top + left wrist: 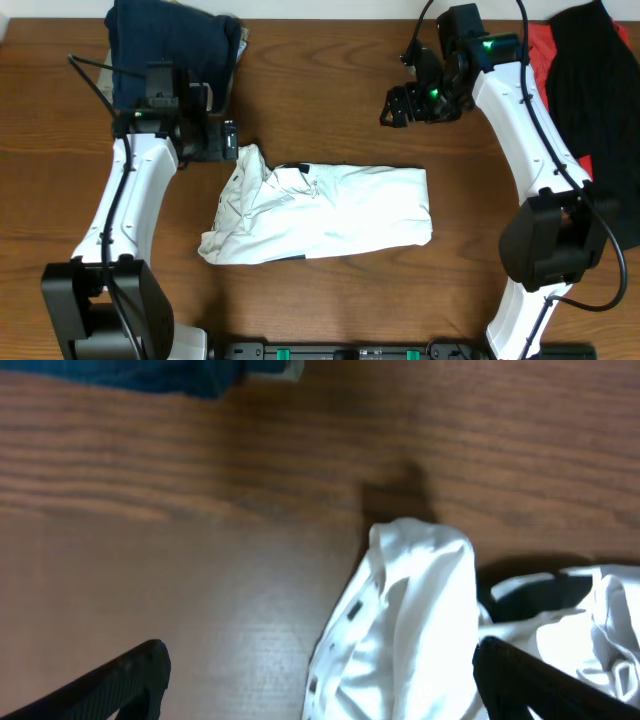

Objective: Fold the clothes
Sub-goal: 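Lower the left gripper to the shirt's left end and grasp it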

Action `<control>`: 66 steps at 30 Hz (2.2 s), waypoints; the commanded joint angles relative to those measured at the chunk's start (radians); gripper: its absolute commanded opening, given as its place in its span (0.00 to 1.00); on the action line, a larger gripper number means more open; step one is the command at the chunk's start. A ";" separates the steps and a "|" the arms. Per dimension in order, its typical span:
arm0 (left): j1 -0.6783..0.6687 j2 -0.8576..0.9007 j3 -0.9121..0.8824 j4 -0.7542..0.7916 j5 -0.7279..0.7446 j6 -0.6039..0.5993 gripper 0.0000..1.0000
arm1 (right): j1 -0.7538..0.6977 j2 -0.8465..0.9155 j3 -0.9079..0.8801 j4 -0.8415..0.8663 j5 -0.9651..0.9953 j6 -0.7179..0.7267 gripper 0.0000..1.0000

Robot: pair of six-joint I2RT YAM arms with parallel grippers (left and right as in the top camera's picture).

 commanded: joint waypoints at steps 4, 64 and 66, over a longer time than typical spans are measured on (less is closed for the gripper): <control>0.006 0.010 -0.029 0.022 0.018 0.019 0.98 | -0.002 0.005 0.016 0.000 -0.010 0.018 0.89; 0.005 0.233 -0.180 -0.099 0.246 0.308 0.98 | -0.002 0.005 0.015 -0.080 0.199 -0.014 0.93; 0.005 0.233 -0.202 -0.093 0.255 0.302 0.98 | -0.002 0.005 0.015 -0.080 0.199 -0.014 0.93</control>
